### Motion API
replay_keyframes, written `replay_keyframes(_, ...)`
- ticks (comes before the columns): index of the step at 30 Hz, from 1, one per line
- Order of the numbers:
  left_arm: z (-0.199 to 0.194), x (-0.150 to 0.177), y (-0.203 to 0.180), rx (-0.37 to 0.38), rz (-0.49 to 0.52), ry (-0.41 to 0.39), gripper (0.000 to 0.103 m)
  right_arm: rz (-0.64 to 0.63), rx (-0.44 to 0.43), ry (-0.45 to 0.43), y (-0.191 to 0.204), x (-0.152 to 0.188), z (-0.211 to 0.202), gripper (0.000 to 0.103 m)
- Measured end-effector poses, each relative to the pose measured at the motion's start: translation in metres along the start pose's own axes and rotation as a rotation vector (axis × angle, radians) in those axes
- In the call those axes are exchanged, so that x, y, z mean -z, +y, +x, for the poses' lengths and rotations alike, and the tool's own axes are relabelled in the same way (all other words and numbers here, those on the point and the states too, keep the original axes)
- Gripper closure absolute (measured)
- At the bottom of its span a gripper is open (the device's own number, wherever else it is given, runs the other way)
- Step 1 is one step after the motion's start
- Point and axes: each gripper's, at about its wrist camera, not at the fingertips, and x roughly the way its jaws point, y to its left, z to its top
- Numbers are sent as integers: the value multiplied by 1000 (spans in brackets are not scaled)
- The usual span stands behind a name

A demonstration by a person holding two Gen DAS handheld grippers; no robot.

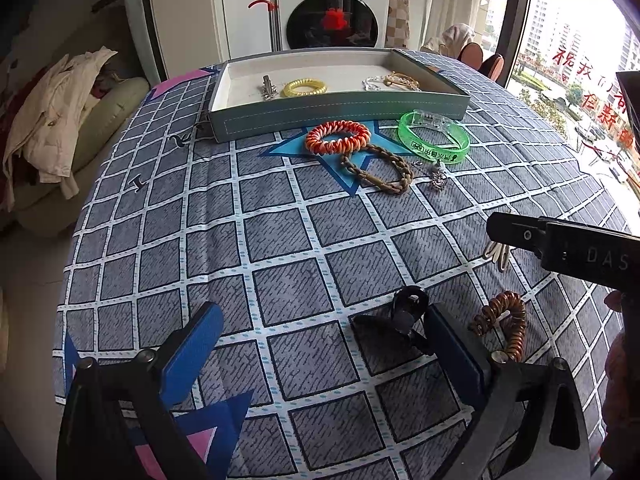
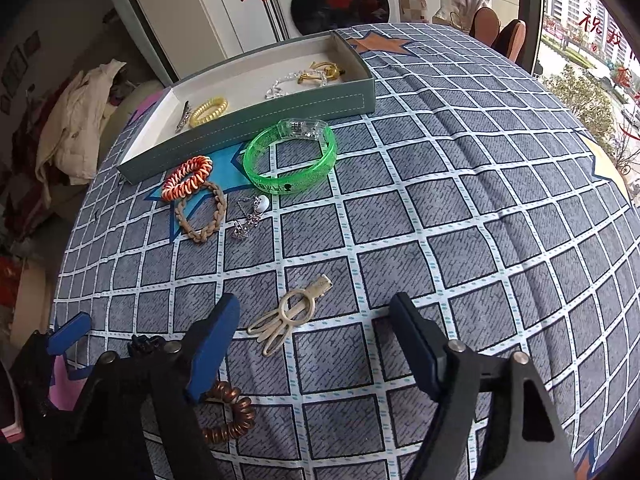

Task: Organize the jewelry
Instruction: 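Grasp the black hair clip with the left gripper while the right grasps the beige claw clip, then carry the black clip and beige claw clip toward the tray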

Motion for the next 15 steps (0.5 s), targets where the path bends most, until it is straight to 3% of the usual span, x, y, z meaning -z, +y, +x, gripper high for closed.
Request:
replay_keyframes(5, 4, 3, -3, -3, 11, 15, 0, -65, 46, -4, 15, 0, 4, 41)
replay_keyframes(10, 1, 3, -8, 10, 30, 5, 10, -144, 97, -22, 24, 4, 5, 61)
replay_keyframes(13, -1, 2, -9, 21, 37, -2, 22, -166, 96, -29, 24, 6, 3, 71)
replay_keyframes(15, -2, 2, -10, 28, 44, -8, 38, -169, 92, -33, 22, 6, 3, 79)
